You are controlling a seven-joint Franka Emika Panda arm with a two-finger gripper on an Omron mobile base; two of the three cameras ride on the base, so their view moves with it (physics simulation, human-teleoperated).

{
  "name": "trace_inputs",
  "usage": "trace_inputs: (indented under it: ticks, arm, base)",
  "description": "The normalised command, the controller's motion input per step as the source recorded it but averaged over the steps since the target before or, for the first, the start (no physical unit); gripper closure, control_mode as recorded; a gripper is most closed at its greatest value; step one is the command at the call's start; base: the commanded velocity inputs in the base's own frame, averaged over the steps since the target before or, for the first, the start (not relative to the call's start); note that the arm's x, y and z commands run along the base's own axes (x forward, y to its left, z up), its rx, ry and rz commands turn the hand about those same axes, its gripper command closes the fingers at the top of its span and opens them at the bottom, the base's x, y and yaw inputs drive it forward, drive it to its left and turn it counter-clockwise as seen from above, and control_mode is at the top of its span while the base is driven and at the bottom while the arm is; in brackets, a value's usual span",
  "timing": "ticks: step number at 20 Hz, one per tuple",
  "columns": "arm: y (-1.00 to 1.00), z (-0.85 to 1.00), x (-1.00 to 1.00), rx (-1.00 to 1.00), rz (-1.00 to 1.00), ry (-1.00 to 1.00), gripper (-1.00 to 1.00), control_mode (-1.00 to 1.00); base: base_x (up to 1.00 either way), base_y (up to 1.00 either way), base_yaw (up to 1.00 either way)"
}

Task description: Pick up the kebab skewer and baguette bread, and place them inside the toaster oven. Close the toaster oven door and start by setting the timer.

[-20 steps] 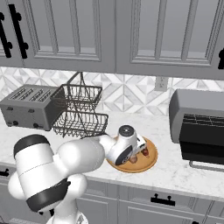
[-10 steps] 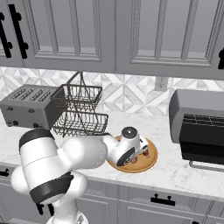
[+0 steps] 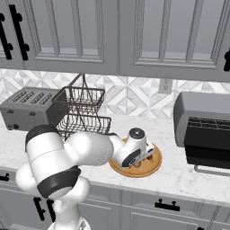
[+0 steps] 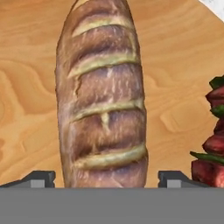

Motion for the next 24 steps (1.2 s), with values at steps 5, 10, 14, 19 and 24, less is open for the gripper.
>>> trace_inputs:
  ticks: [5,10,14,19,24]
  arm:
    - [0.0,-0.09,0.0,0.0,0.0,0.0,1.0,-1.0]
    - [0.0,0.0,-0.08,0.01,-0.02,-0.01,1.0,-1.0]
    - [-0.36,0.43,-0.56,0.08,-0.08,-0.07,1.0,-1.0]
    - [-0.45,0.84,-0.59,0.07,-0.08,-0.01,1.0,-1.0]
    - [-0.06,0.99,-0.54,0.01,-0.08,0.0,1.0,-1.0]
  base:
    - [0.0,0.0,0.0]
    - [0.0,0.0,0.0]
    - [0.0,0.0,0.0]
    - [0.0,0.0,0.0]
    - [0.0,0.0,0.0]
